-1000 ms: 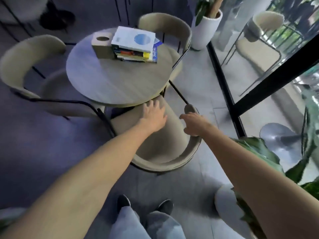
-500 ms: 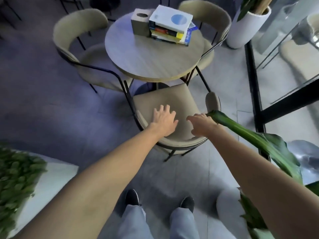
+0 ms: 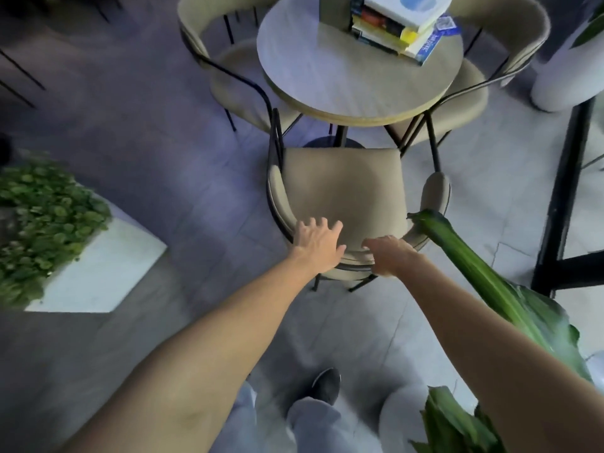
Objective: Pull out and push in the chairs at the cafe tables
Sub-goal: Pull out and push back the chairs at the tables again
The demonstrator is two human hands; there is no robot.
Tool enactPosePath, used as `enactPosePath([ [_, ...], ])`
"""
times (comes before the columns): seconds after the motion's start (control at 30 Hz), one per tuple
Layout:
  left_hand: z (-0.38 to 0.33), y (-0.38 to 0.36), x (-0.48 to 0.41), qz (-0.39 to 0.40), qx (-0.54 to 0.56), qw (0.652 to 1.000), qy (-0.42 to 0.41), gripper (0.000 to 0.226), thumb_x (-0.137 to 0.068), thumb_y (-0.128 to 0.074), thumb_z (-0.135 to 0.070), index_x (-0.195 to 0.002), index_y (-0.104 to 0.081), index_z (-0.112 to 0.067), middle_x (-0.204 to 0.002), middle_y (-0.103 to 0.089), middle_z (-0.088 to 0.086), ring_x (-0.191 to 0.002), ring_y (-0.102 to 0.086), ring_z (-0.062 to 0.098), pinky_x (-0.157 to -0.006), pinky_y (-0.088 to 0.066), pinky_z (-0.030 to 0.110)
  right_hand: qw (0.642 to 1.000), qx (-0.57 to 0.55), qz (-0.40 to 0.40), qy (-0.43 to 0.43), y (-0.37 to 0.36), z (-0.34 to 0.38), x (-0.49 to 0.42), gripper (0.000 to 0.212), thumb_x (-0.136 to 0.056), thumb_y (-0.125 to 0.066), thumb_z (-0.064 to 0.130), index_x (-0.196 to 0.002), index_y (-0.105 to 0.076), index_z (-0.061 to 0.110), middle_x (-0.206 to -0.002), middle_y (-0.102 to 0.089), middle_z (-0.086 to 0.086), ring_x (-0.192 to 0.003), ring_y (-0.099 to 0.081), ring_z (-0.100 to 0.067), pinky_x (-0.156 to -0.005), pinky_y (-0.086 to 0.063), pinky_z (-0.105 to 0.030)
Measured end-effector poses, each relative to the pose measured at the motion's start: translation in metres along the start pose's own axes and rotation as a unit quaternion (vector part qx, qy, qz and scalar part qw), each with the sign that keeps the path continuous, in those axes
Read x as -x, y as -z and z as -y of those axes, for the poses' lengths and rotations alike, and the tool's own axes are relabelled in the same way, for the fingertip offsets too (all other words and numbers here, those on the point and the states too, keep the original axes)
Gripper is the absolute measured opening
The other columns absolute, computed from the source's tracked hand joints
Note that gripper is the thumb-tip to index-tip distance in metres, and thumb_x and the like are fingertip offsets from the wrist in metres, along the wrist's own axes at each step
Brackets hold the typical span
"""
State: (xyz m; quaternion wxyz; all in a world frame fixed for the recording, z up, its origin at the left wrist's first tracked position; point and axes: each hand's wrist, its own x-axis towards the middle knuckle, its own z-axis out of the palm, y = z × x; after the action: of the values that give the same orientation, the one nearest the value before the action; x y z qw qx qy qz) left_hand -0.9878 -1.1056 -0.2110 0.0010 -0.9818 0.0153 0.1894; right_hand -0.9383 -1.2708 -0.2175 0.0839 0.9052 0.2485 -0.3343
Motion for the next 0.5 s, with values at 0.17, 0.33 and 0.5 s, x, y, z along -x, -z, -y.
enactPosePath([
  [0.17,-0.006,-0.020,0.003,0.051,-0.050,0.997,-0.015,0.048,-0.086,-0.064,-0.033,-0.130,-0.050,-0.022,-0.126,-0.052,0.011,-0.119,-0.048,0.032,-0.099,-0.034,0.044,0.998,0.037,-0.044,0.022,-0.020,-0.001,-0.009,0.044,-0.087,-0.054,0.007,-0.129,-0.057,0.023,-0.119,-0.067,-0.003,-0.115,-0.059,-0.027,-0.095,-0.044,-0.039],
  [0.33,-0.001,-0.030,-0.005,0.029,-0.003,0.999,-0.030,0.051,-0.084,-0.052,0.002,-0.128,-0.055,-0.024,-0.118,-0.060,0.008,-0.114,-0.054,0.028,-0.102,-0.033,0.038,0.997,0.018,-0.068,0.025,-0.035,-0.014,-0.019,0.042,-0.089,-0.049,0.002,-0.122,-0.060,0.026,-0.116,-0.067,-0.004,-0.112,-0.058,-0.029,-0.097,-0.042,-0.037],
  [0.5,-0.004,-0.034,-0.008,0.014,0.015,0.999,-0.033,0.056,-0.084,-0.039,0.009,-0.128,-0.054,-0.022,-0.114,-0.063,0.009,-0.111,-0.057,0.029,-0.103,-0.032,0.040,0.997,0.021,-0.064,0.029,-0.039,-0.015,-0.023,0.041,-0.092,-0.048,0.003,-0.123,-0.060,0.027,-0.118,-0.068,-0.005,-0.114,-0.059,-0.029,-0.101,-0.039,-0.037],
])
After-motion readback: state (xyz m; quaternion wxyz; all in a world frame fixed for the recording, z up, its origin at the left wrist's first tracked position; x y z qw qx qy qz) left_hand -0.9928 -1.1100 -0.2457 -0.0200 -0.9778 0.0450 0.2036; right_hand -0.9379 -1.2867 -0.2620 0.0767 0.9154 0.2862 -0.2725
